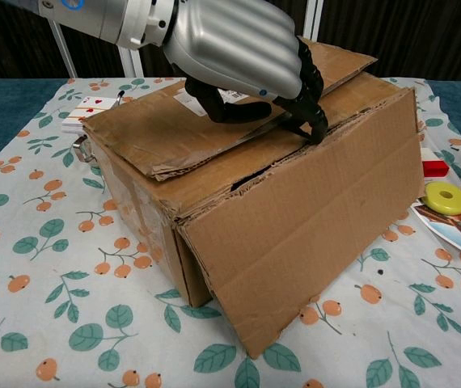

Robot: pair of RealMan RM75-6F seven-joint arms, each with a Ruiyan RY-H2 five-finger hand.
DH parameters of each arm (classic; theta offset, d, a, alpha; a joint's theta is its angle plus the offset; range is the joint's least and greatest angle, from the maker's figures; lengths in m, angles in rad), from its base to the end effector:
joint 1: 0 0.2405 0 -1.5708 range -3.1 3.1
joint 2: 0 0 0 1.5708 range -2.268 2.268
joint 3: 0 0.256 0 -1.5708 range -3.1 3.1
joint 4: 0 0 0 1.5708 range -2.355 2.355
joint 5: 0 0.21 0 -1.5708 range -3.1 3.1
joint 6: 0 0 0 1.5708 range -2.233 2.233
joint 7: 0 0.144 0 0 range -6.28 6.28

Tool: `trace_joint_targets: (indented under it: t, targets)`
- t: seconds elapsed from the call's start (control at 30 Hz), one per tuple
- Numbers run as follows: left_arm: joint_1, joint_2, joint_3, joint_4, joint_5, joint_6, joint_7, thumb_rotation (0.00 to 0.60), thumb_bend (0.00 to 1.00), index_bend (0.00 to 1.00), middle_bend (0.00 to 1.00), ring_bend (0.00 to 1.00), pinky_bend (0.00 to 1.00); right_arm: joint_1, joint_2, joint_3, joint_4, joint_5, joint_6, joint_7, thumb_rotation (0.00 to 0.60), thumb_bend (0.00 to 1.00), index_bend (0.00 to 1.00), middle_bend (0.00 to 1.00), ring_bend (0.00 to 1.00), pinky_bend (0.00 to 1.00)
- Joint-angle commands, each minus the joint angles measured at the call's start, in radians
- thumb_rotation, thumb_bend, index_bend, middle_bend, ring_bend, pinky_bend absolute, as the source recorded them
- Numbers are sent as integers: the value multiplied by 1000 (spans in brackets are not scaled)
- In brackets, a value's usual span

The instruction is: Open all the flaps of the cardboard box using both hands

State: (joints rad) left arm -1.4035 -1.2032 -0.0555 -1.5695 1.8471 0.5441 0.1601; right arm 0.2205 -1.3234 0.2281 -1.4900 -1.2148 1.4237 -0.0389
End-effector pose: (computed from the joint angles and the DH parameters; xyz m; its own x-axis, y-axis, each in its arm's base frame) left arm 0.0325 0.3487 0.0186 0.8221 -0.4263 0.3773 -0.2543 -0.8679 -0.4266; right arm -0.3125 -0.2558 0.1354 0.2828 0.1414 0.9487 -0.9528 0.1552 0.2609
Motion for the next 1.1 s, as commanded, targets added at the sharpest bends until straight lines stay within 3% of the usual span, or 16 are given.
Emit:
trace_joint_targets:
  t: [0.03,0.5,0.8,1.1]
  targets:
    - [-2,7,0,-2,-2,3,4,600,793,207,575,162,206,-1,0,1,-1,0,-1,0,600,541,48,18,15,228]
    - [-11,65,-5,-17,-8,17,26,600,793,216,589,173,206,-4,-1,6,-2,-1,-6,1,600,546,56,18,14,228]
    - [-3,168,-35,-53,-32,47,41,600,793,215,589,173,206,-6,-4,8,-3,0,-13,2,600,545,58,18,15,228]
    - [32,277,-34,-86,-46,60,58,600,794,217,591,173,206,-10,-3,13,-5,2,-14,1,600,546,67,18,15,228]
